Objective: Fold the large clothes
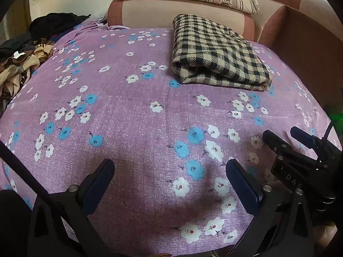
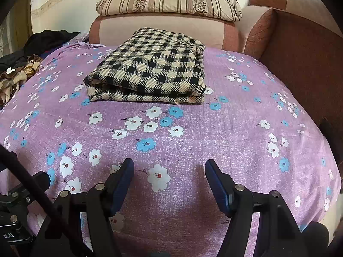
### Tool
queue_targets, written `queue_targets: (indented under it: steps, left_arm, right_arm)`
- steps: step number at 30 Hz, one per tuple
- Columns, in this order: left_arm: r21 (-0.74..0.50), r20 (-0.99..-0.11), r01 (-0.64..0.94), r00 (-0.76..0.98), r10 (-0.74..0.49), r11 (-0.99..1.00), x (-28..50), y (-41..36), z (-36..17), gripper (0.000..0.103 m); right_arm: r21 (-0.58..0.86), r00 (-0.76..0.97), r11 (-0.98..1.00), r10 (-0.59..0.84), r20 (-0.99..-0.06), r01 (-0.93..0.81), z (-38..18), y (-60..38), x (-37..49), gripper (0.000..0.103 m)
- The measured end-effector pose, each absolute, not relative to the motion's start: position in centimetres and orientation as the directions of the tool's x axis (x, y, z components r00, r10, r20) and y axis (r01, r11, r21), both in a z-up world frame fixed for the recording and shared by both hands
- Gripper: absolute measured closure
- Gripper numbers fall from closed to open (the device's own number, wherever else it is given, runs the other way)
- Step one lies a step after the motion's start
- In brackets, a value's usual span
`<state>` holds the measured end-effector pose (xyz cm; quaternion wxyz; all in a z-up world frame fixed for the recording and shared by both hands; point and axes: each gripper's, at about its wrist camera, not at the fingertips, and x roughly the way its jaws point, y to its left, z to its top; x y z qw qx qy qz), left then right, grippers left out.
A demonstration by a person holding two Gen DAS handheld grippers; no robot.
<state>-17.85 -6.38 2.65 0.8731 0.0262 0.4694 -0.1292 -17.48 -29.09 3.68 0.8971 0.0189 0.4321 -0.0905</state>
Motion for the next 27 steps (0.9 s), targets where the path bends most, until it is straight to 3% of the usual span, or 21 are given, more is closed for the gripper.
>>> queue_targets:
  steps: [27]
  left_arm:
    - [-0.051, -0.812, 0.23, 0.557, -0.174, 0.972, -17.85, -5.85, 2.86, 0.0]
  right_arm:
    - [-0.065, 0.62, 0.984, -0.157, -0.769, 0.169, 4.15, -28.29, -17.7, 0.029]
